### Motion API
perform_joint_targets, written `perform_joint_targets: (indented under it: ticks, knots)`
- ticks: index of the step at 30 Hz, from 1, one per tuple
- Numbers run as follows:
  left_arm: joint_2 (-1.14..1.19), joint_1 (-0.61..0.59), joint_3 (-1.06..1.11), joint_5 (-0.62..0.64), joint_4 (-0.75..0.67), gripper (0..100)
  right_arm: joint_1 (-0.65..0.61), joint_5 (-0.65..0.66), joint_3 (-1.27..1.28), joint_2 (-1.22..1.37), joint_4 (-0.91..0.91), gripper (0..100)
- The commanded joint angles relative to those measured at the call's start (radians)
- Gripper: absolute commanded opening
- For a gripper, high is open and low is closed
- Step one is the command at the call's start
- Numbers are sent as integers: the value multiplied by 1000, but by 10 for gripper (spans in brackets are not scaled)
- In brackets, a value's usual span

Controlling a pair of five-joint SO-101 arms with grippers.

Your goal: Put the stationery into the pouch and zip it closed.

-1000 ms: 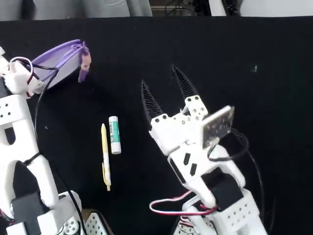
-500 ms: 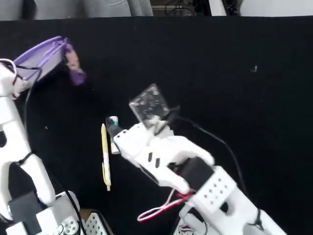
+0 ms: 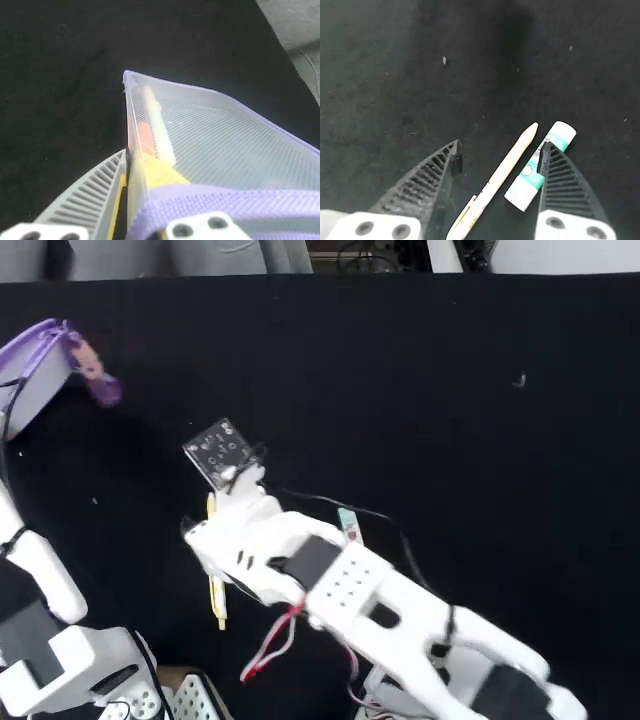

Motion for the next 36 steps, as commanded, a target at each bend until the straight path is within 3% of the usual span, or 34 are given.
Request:
perform_joint_targets:
  ticks: [1, 7, 14, 30, 36]
  knots:
    - [-3, -21, -61, 8, -15, 29, -11, -37, -97, 97, -37, 243]
    - [-3, -16, -58, 8, -15, 29, -9, -72, -191, 277, -26, 243]
    - [-3, -16, -56, 8, -15, 29, 5, -84, -351, 398, 138, 243]
    - [2, -13, -53, 8, -15, 29, 44, -143, -476, 628, 141, 243]
    - [6, 30, -53, 6, 0, 29, 74, -144, -601, 723, 252, 243]
